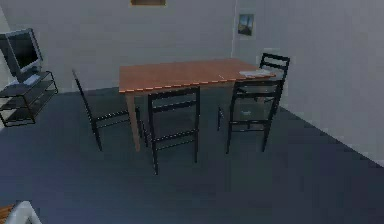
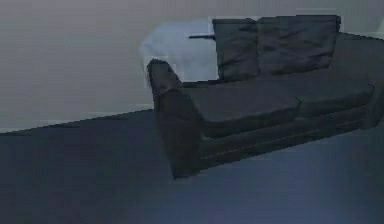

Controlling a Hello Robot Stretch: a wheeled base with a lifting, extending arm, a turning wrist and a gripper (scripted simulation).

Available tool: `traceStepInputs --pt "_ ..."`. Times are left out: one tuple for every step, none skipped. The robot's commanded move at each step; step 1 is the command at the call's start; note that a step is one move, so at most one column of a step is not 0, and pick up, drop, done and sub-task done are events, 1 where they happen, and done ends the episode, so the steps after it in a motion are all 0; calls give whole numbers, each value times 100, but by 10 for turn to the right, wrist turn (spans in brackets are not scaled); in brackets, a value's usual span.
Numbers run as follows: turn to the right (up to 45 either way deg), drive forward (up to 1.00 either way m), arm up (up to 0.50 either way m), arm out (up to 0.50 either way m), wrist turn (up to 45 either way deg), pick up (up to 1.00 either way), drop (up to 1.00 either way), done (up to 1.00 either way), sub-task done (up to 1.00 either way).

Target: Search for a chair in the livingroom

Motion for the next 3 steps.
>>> traceStepInputs --pt "-120 0 0 0 0 0 0 0 0" --pt "0 65 0 0 0 0 0 0 0" --pt "0 0 0 0 0 0 0 100 0"
